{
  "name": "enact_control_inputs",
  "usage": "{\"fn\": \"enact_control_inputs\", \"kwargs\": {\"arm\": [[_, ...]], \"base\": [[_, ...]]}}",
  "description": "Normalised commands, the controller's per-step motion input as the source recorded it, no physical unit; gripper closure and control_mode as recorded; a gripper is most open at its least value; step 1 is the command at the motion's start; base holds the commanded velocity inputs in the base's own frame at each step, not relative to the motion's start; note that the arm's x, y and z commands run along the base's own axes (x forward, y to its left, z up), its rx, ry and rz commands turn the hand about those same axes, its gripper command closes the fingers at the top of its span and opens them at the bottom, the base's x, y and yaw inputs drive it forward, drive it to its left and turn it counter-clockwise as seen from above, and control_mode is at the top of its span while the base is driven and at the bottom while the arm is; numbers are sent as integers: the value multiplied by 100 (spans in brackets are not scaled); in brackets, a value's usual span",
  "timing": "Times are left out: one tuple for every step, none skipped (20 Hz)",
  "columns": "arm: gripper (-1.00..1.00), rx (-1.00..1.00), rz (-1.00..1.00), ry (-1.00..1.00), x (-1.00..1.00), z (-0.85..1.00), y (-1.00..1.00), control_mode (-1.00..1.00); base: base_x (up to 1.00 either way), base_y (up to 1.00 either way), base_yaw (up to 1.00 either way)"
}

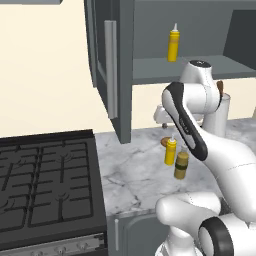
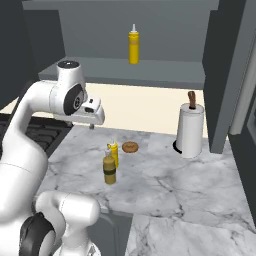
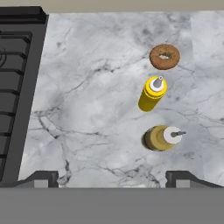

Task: Pick the oil and vinegar bottle and mustard from the counter and place them in the cabinet.

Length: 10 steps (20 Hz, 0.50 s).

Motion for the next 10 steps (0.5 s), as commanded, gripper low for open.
{"fn": "enact_control_inputs", "kwargs": {"arm": [[-100, 0, 0, 0, -20, -14, -9, -100], [-100, 0, 0, 0, -20, -18, -11, -100], [-100, 0, 0, -1, -21, -19, -13, -100], [-100, 0, 0, -3, -21, -23, -14, -100], [-100, 0, 0, -2, -19, -25, -16, -100], [-100, 0, 0, -3, -18, -26, -17, -100], [-100, 0, 0, -2, -17, -30, -20, -100], [-100, 0, 0, -3, -20, -30, -21, -100], [-100, 0, 0, -4, -19, -32, -21, -100], [-100, 0, 0, -3, -18, -34, -22, -100]], "base": [[0, 0, 0], [0, 0, 0], [0, 0, 0], [0, 0, 0], [0, 0, 0], [0, 0, 0], [0, 0, 0], [0, 0, 0], [0, 0, 0], [0, 0, 0]]}}
